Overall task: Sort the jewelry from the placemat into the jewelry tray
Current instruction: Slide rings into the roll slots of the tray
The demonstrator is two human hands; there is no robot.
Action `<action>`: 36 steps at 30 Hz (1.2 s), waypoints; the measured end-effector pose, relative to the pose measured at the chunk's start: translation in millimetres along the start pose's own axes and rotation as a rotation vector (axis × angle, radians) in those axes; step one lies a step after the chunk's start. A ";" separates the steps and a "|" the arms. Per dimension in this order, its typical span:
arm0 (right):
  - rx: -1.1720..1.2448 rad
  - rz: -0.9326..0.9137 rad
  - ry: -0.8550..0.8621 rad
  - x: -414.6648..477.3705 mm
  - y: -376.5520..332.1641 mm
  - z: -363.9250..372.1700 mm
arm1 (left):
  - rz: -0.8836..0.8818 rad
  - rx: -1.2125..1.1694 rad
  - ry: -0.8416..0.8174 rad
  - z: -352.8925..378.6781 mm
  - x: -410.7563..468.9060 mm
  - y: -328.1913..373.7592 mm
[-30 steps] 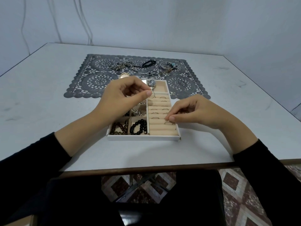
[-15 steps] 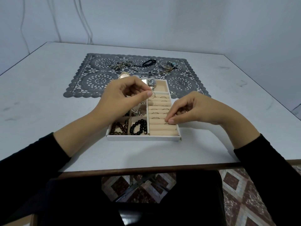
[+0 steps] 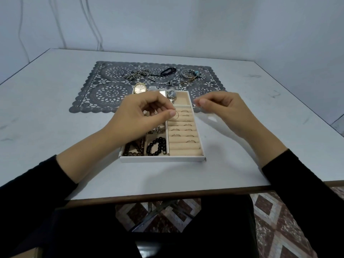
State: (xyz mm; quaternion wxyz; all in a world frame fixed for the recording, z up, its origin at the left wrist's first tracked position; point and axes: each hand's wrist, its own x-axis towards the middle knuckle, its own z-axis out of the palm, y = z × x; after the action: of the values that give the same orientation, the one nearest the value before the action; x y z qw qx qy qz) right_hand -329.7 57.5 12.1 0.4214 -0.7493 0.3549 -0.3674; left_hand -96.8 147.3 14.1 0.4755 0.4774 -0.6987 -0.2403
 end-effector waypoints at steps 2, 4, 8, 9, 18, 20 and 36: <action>-0.058 0.007 0.164 7.6 11.5 2.2 | 0.018 0.033 -0.020 1.0 -0.4 1.4; -0.313 0.023 0.264 13.7 21.6 3.5 | 0.030 0.057 -0.045 1.8 -0.8 3.5; -0.691 0.025 0.147 18.9 30.4 4.4 | 0.040 0.103 -0.119 3.0 -0.1 6.7; -0.729 0.020 0.125 19.2 30.2 5.4 | 0.042 0.109 -0.133 3.4 0.1 7.0; -0.787 0.024 0.047 20.5 34.4 7.8 | 0.063 0.141 -0.281 2.7 -0.9 2.9; -0.787 0.023 0.045 20.4 34.7 7.5 | 0.063 0.157 -0.315 2.0 -0.8 0.5; -0.778 0.039 0.042 20.4 35.6 7.2 | 0.212 0.264 -0.478 -5.9 6.1 -1.1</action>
State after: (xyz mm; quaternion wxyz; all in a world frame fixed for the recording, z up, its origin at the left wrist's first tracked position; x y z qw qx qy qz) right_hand -321.7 29.0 -17.2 0.1052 -0.8386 0.4904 -0.2125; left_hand -91.6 142.1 18.4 0.2539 0.3892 -0.8622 -0.2020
